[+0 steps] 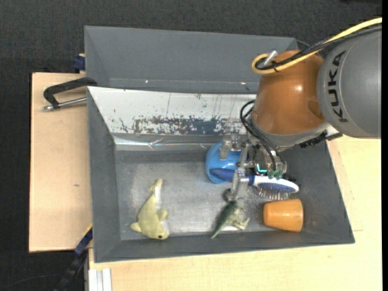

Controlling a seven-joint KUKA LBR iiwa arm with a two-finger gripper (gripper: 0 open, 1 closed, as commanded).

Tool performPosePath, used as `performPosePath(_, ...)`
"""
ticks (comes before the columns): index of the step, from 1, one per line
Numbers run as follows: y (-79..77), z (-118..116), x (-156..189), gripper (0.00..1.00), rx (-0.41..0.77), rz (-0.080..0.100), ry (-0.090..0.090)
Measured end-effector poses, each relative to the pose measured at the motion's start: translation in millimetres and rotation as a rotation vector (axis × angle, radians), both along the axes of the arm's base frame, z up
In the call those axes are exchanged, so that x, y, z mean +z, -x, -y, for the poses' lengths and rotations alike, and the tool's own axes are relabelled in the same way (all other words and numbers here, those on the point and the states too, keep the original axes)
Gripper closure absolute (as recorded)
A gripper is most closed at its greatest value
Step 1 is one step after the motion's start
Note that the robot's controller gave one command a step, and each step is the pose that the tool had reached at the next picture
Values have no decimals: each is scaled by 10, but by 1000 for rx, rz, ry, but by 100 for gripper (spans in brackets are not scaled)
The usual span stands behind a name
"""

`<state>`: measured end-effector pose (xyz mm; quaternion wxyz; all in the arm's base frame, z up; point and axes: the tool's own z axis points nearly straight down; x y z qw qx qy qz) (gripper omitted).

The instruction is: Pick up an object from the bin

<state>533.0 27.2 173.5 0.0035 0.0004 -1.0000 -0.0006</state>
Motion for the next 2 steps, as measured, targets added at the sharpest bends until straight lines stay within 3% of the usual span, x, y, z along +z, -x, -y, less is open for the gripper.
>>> performPosePath(1,-113,307,375,0,100,16,2)
performPosePath(2,-344,562,-817,0,-36,2,0)
